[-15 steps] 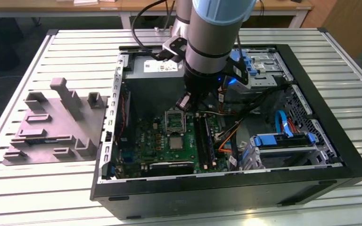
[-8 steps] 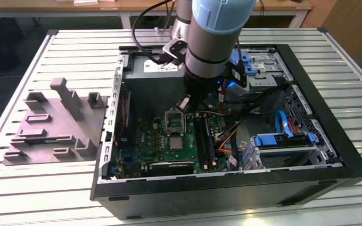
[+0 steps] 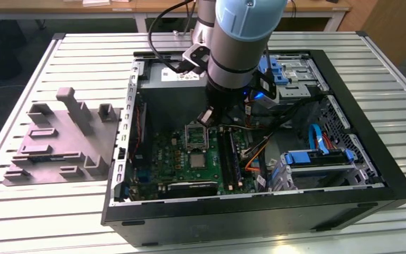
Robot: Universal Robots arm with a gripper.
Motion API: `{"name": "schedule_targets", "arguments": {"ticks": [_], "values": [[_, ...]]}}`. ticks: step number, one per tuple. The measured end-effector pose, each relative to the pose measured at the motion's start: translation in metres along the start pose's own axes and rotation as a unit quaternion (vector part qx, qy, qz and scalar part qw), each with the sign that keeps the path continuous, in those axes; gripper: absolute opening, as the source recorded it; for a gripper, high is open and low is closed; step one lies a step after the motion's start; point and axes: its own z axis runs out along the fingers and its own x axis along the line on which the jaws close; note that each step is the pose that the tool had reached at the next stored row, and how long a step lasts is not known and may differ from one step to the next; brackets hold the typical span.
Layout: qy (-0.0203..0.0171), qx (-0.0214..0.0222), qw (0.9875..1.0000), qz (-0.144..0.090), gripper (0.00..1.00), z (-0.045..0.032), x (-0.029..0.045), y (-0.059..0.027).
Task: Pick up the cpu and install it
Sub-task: 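Close the cpu cover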
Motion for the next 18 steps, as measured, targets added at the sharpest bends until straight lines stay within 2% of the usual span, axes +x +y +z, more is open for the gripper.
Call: {"name": "schedule_targets", "arguments": {"ticks": [3,4,6,7,8,18], "values": [[-0.0002,-0.0002,1.0,0.0,0.11,0.0,0.0,0.0],[-0.0013,-0.0013,1.0,0.0,0.11,0.0,0.0001,-0.0001],[-0.0131,-0.0122,0.9998,-0.001,0.11,0.0003,0.0004,-0.0004],[-0.0173,-0.016,0.9997,-0.001,0.11,0.0009,0.0005,-0.0005],[-0.0187,-0.0172,0.9997,-0.001,0.11,0.0019,0.0007,-0.0007],[-0.0185,-0.0173,0.9997,-0.001,0.11,0.012,0.0029,-0.0014]]}}
